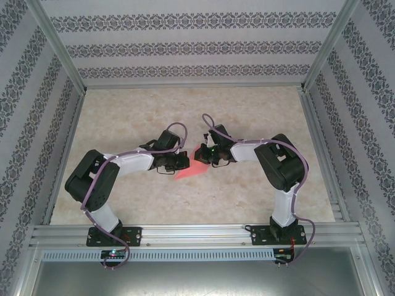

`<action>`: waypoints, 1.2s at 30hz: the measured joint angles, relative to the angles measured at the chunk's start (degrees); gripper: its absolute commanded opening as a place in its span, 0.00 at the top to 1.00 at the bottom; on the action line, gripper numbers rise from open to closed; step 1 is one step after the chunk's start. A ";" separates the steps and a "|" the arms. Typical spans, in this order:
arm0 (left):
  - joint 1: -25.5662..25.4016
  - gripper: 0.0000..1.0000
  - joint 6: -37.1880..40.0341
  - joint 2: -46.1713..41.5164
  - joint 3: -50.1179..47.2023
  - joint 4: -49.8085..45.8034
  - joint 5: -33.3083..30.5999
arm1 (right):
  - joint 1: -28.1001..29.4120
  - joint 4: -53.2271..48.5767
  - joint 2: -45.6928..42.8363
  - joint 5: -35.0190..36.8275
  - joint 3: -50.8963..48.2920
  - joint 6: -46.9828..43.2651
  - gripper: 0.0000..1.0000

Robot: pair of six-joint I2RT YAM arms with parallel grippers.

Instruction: Fold a paper plane with a square sheet of paper (pick it up from the middle)

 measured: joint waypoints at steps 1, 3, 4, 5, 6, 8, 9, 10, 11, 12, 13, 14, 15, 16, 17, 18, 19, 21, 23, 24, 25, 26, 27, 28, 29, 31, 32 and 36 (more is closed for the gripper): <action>0.00 1.00 -0.79 0.09 0.00 0.72 -0.11 | 0.00 0.02 0.02 0.00 0.02 0.15 0.96; -0.13 1.00 -1.81 0.74 0.02 2.01 -0.17 | 0.00 0.04 0.11 -0.02 0.13 0.33 0.96; -0.15 1.00 -2.32 1.42 0.02 2.71 -0.04 | 0.00 0.02 0.11 -0.02 0.15 0.46 0.96; -0.22 1.00 -2.73 2.19 0.02 3.28 0.24 | 0.00 0.02 0.11 0.00 0.15 0.48 0.96; -0.24 1.00 -3.06 3.23 0.02 3.87 0.76 | 0.00 0.02 0.13 0.00 0.15 0.61 0.96; -0.26 1.00 -3.50 5.14 0.04 4.28 1.42 | 0.00 0.00 0.20 -0.02 0.24 0.68 0.96; -0.15 1.00 -3.82 5.68 0.20 4.72 2.16 | 0.00 0.02 0.26 0.00 0.28 0.68 0.96; -0.15 1.00 -3.93 5.75 0.35 4.83 2.19 | -0.02 0.00 0.33 -0.02 0.42 0.68 0.96; -0.24 1.00 -4.04 5.90 0.44 4.87 2.23 | -0.02 0.00 0.42 -0.04 0.48 0.70 0.96; -0.26 1.00 -4.07 6.01 0.44 4.92 2.25 | -0.02 0.00 0.46 -0.04 0.50 0.70 0.96; -0.26 1.00 -4.09 6.01 0.44 4.92 2.21 | -0.02 -0.04 0.46 -0.04 0.55 0.70 0.96; -0.26 1.00 -4.07 6.01 0.42 4.92 2.19 | -0.09 -0.17 0.48 -0.04 0.59 0.70 0.96; -0.26 1.00 -4.07 5.97 0.26 5.03 2.14 | -0.09 -0.28 0.48 -0.04 0.68 0.68 0.96; -0.24 1.00 -4.07 5.84 -0.11 5.40 2.01 | -0.11 -0.46 0.50 -0.02 0.72 0.68 0.96; -0.20 1.00 -4.07 5.53 -0.70 5.92 1.88 | -0.11 -0.48 0.50 -0.02 0.74 0.68 0.96; -0.17 1.00 -4.07 5.03 -1.62 6.84 1.55 | -0.11 -0.55 0.52 -0.04 0.74 0.68 0.96; 0.07 1.00 -4.09 4.31 -2.80 7.72 1.36 | -0.13 -0.61 0.52 -0.07 0.74 0.66 0.96; 0.20 1.00 -4.15 2.56 -5.60 9.42 1.14 | -0.22 -0.92 0.55 -0.37 0.81 0.63 0.96; 0.46 1.00 -4.28 0.83 -8.24 10.84 1.11 | -0.33 -1.05 0.63 -0.63 0.87 0.63 0.96; 0.52 1.00 -4.28 -0.04 -9.51 11.52 1.11 | -0.39 -1.07 0.63 -0.83 0.87 0.61 0.96; 0.55 1.00 -4.26 -0.83 -10.58 11.96 1.16 | -0.46 -1.20 0.63 -0.90 0.90 0.59 0.96; 0.55 1.00 -4.28 -1.36 -11.26 12.15 1.16 | -0.46 -1.33 0.63 -0.96 0.90 0.59 0.96; 0.55 1.00 -4.26 -2.05 -12.13 12.35 1.14 | -0.48 -1.46 0.63 -1.07 0.92 0.52 0.96; 0.57 1.00 -4.26 -2.75 -12.96 12.46 1.09 | -0.48 -1.73 0.63 -1.14 1.01 0.37 0.96; 0.61 1.00 -4.26 -3.39 -13.66 12.48 1.03 | -0.48 -1.88 0.63 -1.16 1.07 0.22 0.96; 1.05 1.00 -4.28 -5.35 -15.80 12.57 0.94 | -0.50 -2.19 0.63 -1.31 1.11 -0.09 0.96; 1.42 1.00 -4.28 -6.16 -16.70 12.61 1.03 | -0.50 -2.29 0.63 -1.40 1.11 -0.26 0.96; 4.28 1.00 -4.52 -10.10 -20.74 12.94 1.84 | -0.50 -2.62 0.63 -2.01 1.11 -0.61 0.96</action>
